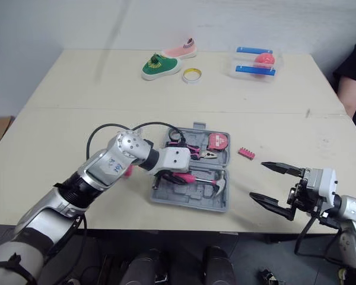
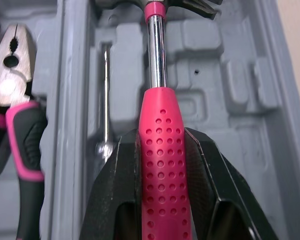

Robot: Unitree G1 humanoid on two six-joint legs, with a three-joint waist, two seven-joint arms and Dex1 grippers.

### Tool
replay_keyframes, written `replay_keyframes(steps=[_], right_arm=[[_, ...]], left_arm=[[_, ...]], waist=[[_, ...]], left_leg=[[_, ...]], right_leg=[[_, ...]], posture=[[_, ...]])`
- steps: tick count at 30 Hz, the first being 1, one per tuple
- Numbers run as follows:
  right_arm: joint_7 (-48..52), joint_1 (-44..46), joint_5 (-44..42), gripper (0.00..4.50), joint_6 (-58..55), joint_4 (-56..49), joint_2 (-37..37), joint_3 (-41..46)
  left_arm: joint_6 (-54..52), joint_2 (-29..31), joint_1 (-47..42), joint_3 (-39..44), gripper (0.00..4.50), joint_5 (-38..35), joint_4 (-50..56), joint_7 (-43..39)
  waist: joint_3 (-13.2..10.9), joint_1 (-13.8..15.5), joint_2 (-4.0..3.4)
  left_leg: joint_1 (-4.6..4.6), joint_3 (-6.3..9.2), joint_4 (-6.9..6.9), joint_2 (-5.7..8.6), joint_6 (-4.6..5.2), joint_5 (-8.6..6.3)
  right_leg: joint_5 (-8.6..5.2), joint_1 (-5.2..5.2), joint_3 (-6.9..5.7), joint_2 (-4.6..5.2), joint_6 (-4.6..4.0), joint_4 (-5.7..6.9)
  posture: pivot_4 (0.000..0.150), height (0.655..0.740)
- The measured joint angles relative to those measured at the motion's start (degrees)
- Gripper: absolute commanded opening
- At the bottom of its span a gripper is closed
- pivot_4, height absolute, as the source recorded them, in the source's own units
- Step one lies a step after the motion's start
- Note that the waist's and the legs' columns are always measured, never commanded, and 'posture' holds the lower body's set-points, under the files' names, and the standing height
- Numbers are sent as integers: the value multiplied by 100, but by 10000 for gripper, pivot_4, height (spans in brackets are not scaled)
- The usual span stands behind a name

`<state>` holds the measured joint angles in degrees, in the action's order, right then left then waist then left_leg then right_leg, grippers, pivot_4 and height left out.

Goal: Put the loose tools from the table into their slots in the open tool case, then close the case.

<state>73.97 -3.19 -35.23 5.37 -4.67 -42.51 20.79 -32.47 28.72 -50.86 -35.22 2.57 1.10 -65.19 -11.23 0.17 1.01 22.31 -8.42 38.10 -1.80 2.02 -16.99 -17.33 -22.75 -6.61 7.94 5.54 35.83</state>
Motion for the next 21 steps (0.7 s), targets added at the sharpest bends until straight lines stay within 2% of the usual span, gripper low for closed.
replay_keyframes(steps=[12, 14, 18, 21], right_arm=[[-310, -27, -1, 45000, -318, -444, 0, -8], [-354, -20, -1, 45000, -357, -472, 0, -8], [-383, -16, -1, 45000, -430, -566, 0, -15], [-399, -9, -1, 45000, -483, -628, 0, -23]], left_arm=[[-428, 27, -68, -14, 5319, 248, 87, -113], [-432, 22, -66, 2, 15576, 244, 85, -115], [-434, -52, -49, 121, 29605, 208, 83, -34], [-510, -194, 23, 497, 29605, -79, 190, 11]], waist=[[0, -11, 0], [0, -12, 0], [0, -6, 0], [0, -4, 0]], left_leg=[[-1, 1, 0, 2, 1, 0], [-1, 2, 0, 2, 1, 1], [0, 2, 1, 3, 2, 1], [2, 2, 3, 3, 4, 1]], right_leg=[[0, 2, -6, 17, 0, 2], [0, 2, -6, 17, 0, 3], [0, 2, -7, 18, 0, 3], [0, 2, -8, 19, 0, 3]], posture=[[1500, 7400], [1500, 7400], [1500, 7400], [1500, 7400]])
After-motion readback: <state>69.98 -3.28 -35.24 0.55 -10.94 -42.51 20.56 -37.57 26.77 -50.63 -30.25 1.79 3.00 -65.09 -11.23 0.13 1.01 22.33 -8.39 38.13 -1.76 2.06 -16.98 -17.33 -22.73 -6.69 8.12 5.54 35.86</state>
